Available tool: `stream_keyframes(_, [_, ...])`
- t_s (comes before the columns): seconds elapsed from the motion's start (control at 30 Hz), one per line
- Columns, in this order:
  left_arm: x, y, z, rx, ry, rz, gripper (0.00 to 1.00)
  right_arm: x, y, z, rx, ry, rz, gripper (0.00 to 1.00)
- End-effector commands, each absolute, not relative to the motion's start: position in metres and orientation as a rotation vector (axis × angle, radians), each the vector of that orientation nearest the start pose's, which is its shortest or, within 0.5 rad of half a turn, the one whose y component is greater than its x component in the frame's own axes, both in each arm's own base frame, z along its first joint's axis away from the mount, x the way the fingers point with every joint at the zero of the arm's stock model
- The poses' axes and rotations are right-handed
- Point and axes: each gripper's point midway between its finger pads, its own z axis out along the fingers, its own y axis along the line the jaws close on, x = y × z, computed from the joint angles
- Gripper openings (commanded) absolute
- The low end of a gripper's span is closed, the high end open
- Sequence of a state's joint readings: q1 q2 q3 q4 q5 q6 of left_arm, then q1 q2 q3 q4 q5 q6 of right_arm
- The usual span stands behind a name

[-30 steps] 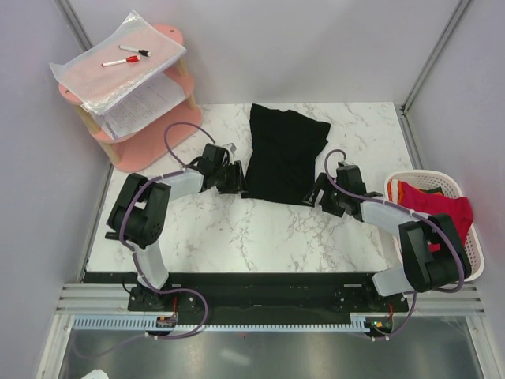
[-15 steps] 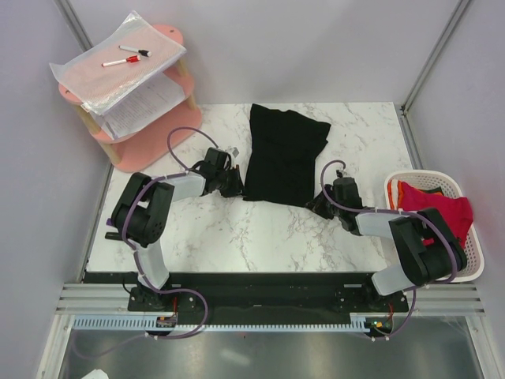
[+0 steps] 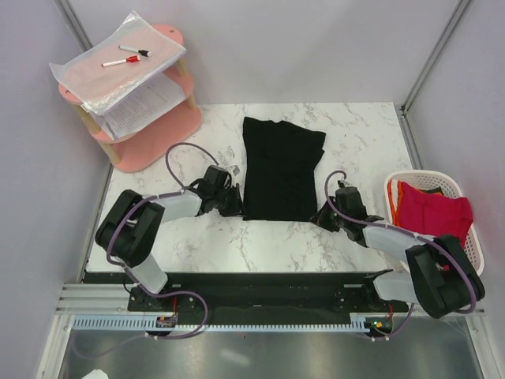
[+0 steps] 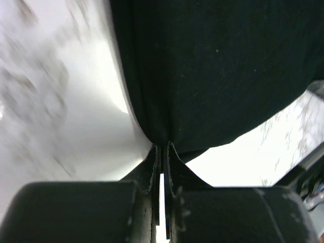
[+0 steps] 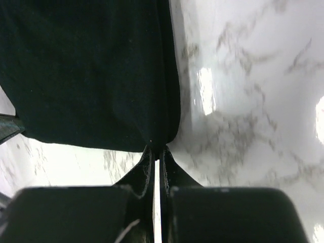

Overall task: Fold and stack the t-shirts
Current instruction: Grab one side of the 2/3 rectangular tshirt with both arms, then fold the long partially folded tshirt into a neat square

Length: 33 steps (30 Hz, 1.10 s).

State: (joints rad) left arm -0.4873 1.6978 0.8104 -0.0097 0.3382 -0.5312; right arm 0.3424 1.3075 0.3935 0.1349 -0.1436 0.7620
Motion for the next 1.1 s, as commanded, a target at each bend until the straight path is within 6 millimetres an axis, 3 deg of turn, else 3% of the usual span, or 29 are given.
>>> stream_keyframes(0.0, [0.231,-0.235,0.013,0.106,2.733,-0.75,0.02,0.217,0.143,0.009,0.377,2.565,0.64,0.0])
stream_keyframes(0.13, [0.215,-0.236,0.038,0.137,2.687,-0.748,0.02,0.211,0.148,0.034,0.304,2.522,0.693,0.0])
stream_keyframes(0.23, [0.223,-0.23,0.067,0.11,2.605,-0.717,0.02,0.219,0.148,0.059,0.268,2.441,0.705,0.0])
stream_keyframes(0.37, [0.25,-0.225,0.111,0.091,2.483,-0.641,0.02,0.242,0.15,0.094,0.238,2.32,0.701,0.0])
stream_keyframes(0.47, [0.269,-0.225,0.132,0.096,2.434,-0.584,0.02,0.27,0.152,0.123,0.21,2.229,0.67,0.0])
stream_keyframes(0.53, [0.277,-0.228,0.137,0.111,2.427,-0.574,0.02,0.287,0.15,0.13,0.205,2.203,0.623,0.0])
stream_keyframes(0.6, [0.291,-0.231,0.151,0.108,2.389,-0.568,0.02,0.307,0.15,0.15,0.19,2.142,0.588,0.0])
stream_keyframes(0.63, [0.296,-0.232,0.151,0.109,2.392,-0.558,0.02,0.316,0.15,0.149,0.183,2.143,0.566,0.0])
stream_keyframes(0.67, [0.306,-0.232,0.161,0.097,2.369,-0.559,0.02,0.33,0.15,0.166,0.171,2.095,0.539,0.0])
stream_keyframes(0.73, [0.318,-0.23,0.162,0.077,2.368,-0.548,0.02,0.35,0.152,0.172,0.168,2.063,0.513,0.0])
stream_keyframes(0.77, [0.329,-0.231,0.173,0.063,2.338,-0.554,0.02,0.358,0.152,0.176,0.168,2.046,0.5,0.0])
stream_keyframes(0.8, [0.334,-0.232,0.177,0.072,2.329,-0.552,0.02,0.37,0.149,0.19,0.174,2.008,0.466,0.0])
stream_keyframes(0.83, [0.34,-0.233,0.177,0.071,2.326,-0.547,0.02,0.379,0.149,0.186,0.179,2.011,0.443,0.0])
stream_keyframes(0.87, [0.352,-0.235,0.182,0.065,2.314,-0.546,0.02,0.392,0.152,0.203,0.179,1.96,0.45,0.0])
stream_keyframes(0.93, [0.365,-0.236,0.183,0.073,2.312,-0.529,0.02,0.409,0.152,0.203,0.179,1.952,0.422,0.0])
stream_keyframes(0.97, [0.378,-0.238,0.185,0.073,2.305,-0.522,0.02,0.419,0.154,0.218,0.181,1.923,0.426,0.0])
stream_keyframes(1.03, [0.394,-0.238,0.195,0.065,2.279,-0.523,0.02,0.434,0.157,0.213,0.177,1.927,0.406,0.0])
stream_keyframes(1.07, [0.401,-0.236,0.194,0.061,2.281,-0.522,0.02,0.443,0.158,0.224,0.177,1.904,0.41,0.0])
